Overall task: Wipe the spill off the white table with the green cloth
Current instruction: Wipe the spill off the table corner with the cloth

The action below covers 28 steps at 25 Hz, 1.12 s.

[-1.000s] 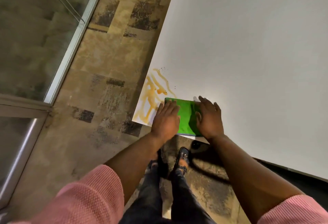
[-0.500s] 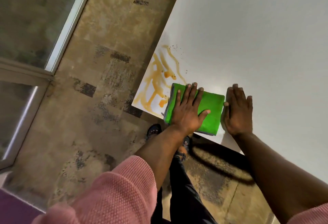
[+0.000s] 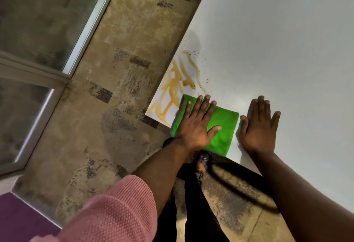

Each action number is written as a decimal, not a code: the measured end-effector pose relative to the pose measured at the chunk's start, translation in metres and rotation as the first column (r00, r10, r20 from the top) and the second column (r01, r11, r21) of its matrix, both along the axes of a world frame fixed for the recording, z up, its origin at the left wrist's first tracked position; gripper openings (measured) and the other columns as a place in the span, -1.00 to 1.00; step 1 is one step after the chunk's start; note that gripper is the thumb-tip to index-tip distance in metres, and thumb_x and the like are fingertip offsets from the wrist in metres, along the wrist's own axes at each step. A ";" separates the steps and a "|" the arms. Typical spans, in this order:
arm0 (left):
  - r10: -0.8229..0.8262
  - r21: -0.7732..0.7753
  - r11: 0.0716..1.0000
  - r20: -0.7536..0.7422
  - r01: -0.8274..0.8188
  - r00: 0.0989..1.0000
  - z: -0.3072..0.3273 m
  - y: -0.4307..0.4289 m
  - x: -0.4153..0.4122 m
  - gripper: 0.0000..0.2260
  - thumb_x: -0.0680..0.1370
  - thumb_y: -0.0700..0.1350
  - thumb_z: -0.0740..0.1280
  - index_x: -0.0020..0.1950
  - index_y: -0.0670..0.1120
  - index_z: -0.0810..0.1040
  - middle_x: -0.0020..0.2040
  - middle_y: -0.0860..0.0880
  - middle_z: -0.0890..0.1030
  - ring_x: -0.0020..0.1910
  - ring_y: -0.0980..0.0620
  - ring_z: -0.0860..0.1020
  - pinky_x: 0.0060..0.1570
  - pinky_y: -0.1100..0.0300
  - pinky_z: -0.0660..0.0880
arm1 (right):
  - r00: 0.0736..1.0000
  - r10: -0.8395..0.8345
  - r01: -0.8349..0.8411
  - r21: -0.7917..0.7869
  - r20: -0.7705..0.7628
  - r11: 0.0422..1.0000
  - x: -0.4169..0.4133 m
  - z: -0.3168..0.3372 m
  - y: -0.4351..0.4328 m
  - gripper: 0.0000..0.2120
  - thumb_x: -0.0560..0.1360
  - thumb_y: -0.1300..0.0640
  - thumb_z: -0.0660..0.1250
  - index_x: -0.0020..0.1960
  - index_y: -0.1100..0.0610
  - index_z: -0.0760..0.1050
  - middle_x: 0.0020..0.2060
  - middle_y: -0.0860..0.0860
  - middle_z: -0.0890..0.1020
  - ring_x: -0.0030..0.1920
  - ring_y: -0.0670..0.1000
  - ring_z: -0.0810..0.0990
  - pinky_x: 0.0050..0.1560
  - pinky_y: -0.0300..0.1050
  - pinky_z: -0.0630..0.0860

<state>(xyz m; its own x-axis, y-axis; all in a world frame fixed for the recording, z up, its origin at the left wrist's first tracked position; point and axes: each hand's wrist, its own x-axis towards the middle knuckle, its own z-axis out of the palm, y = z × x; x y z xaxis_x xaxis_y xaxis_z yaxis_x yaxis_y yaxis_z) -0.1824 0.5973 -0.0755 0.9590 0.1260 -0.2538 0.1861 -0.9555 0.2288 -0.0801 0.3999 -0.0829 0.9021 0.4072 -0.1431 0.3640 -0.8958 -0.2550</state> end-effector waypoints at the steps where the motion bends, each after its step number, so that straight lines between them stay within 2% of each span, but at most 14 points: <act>1: -0.010 0.008 1.000 0.012 0.010 1.000 0.000 0.003 0.009 -0.27 0.66 0.32 0.02 0.69 -0.08 -0.06 0.70 -0.13 -0.09 0.68 -0.14 -0.16 0.62 -0.22 -0.16 | 1.000 -0.006 0.006 -0.002 0.008 1.000 -0.001 -0.001 0.003 -0.38 0.67 -0.03 -0.02 0.65 0.26 0.09 0.66 0.22 0.12 0.66 0.21 0.05 0.60 0.35 -0.07; 6: -0.046 0.065 0.997 0.064 0.042 0.997 0.002 0.016 0.039 -0.26 0.66 0.32 0.03 0.69 -0.11 -0.02 0.70 -0.15 -0.02 0.68 -0.13 -0.09 0.62 -0.22 -0.10 | 0.999 -0.032 0.033 -0.018 0.026 0.999 -0.003 -0.005 0.013 -0.36 0.66 -0.01 -0.03 0.65 0.29 0.04 0.66 0.24 0.06 0.67 0.22 0.01 0.60 0.37 -0.08; 8: 0.007 0.061 0.998 0.070 -0.012 0.998 0.003 0.014 0.032 -0.24 0.66 0.32 0.03 0.68 -0.14 -0.04 0.70 -0.14 -0.04 0.68 -0.12 -0.11 0.63 -0.19 -0.12 | 0.999 0.018 -0.018 -0.026 0.028 0.999 -0.002 -0.006 0.013 -0.35 0.66 -0.02 -0.04 0.66 0.27 0.02 0.67 0.22 0.04 0.67 0.20 0.00 0.60 0.37 -0.10; 12: 0.071 0.020 0.997 0.005 -0.071 0.997 0.002 0.010 0.003 -0.23 0.67 0.31 0.01 0.68 -0.17 -0.10 0.70 -0.14 -0.10 0.68 -0.09 -0.18 0.63 -0.18 -0.11 | 0.999 0.038 -0.037 -0.048 0.023 0.998 0.000 -0.004 0.015 -0.34 0.68 -0.09 -0.08 0.67 0.24 0.00 0.68 0.19 0.04 0.68 0.18 -0.01 0.59 0.38 -0.09; 16: 0.046 -0.007 0.999 -0.022 -0.046 0.999 0.000 0.009 -0.017 -0.23 0.67 0.30 0.01 0.68 -0.15 -0.13 0.70 -0.12 -0.14 0.67 -0.07 -0.22 0.63 -0.18 -0.09 | 1.000 0.011 -0.011 -0.053 0.013 0.999 -0.002 -0.001 0.017 -0.33 0.67 -0.11 -0.06 0.67 0.23 0.03 0.68 0.17 0.06 0.68 0.15 0.00 0.61 0.34 -0.10; 19: 0.008 -0.010 1.000 -0.028 -0.008 1.000 -0.001 0.016 0.000 -0.23 0.67 0.31 0.00 0.68 -0.14 -0.16 0.70 -0.11 -0.17 0.67 -0.08 -0.25 0.63 -0.19 -0.13 | 1.000 0.014 -0.013 -0.060 0.011 0.998 0.000 0.000 0.018 -0.32 0.65 -0.09 -0.03 0.67 0.22 0.03 0.68 0.16 0.06 0.68 0.14 -0.01 0.62 0.31 -0.12; 25: 0.004 -0.010 1.000 0.085 -0.004 0.996 -0.001 0.035 0.065 -0.22 0.66 0.30 0.07 0.68 -0.17 -0.05 0.70 -0.14 -0.07 0.68 -0.10 -0.15 0.62 -0.19 -0.06 | 0.999 0.008 -0.006 -0.057 0.034 0.998 0.000 -0.002 0.017 -0.32 0.64 -0.09 -0.02 0.67 0.21 0.06 0.67 0.15 0.09 0.68 0.13 0.02 0.62 0.31 -0.09; 28: 0.065 -0.009 0.998 0.106 -0.064 0.992 -0.003 0.031 0.059 -0.24 0.67 0.28 0.06 0.67 -0.20 -0.03 0.70 -0.14 -0.06 0.68 -0.08 -0.13 0.64 -0.14 -0.06 | 0.999 0.006 -0.004 -0.064 0.036 0.998 -0.001 -0.002 0.019 -0.33 0.64 -0.09 -0.02 0.67 0.21 0.07 0.67 0.14 0.09 0.68 0.12 0.02 0.62 0.30 -0.09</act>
